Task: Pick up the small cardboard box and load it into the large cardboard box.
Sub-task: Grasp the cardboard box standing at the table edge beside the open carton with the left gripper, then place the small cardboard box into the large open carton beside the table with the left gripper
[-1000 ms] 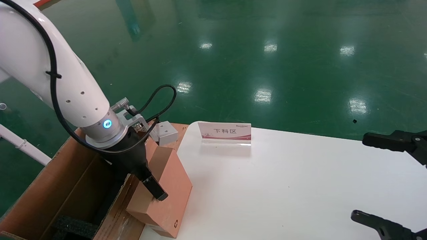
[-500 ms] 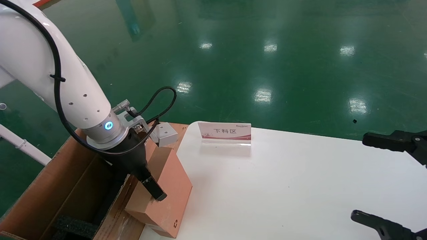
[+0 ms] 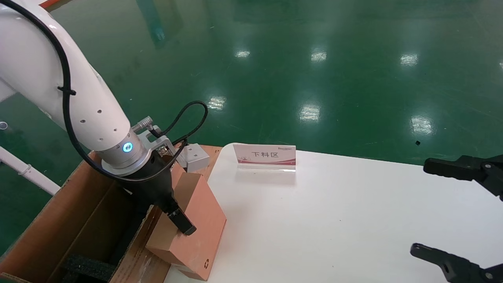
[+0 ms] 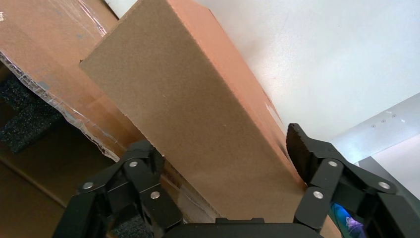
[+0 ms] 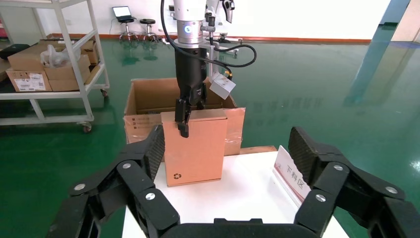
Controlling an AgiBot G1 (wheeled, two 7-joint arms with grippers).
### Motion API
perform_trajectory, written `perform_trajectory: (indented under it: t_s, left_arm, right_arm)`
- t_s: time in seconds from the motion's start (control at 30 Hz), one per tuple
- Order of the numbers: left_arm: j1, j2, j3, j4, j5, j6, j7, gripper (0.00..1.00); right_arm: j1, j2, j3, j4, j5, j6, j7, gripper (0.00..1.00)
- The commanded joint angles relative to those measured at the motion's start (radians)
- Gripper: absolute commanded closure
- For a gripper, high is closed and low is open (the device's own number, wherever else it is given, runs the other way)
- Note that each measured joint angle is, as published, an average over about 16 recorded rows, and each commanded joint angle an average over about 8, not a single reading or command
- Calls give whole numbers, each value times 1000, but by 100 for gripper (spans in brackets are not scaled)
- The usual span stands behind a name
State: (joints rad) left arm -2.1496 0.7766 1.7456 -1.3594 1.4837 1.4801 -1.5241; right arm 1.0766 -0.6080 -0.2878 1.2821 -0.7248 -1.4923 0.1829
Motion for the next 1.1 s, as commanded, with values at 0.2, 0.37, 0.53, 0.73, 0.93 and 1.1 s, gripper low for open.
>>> perform_trajectory:
  t_s: [0.2,0.37,0.53,0.73,0.93,1.1]
  left_arm:
    - [0,0,-1,0,0,1,0,100]
    - [-1,-1,-1,0,-1,1,1,100]
    - [-1,-1,-1,0,-1,1,1,100]
    - [-1,-1,-2,0,-1,1,1,100]
    - [-8,2,-9,15,-9,0,15,100]
    - [-63,-11,-40,23,-30,5,47,100]
  right_arm:
    - [0,0,0,0,0,0,0,100]
    - [0,0,0,0,0,0,0,100]
    - [0,0,0,0,0,0,0,100]
    - [0,0,0,0,0,0,0,100]
    - [0,0,0,0,0,0,0,100]
    - [0,0,0,-1,0,0,0,100]
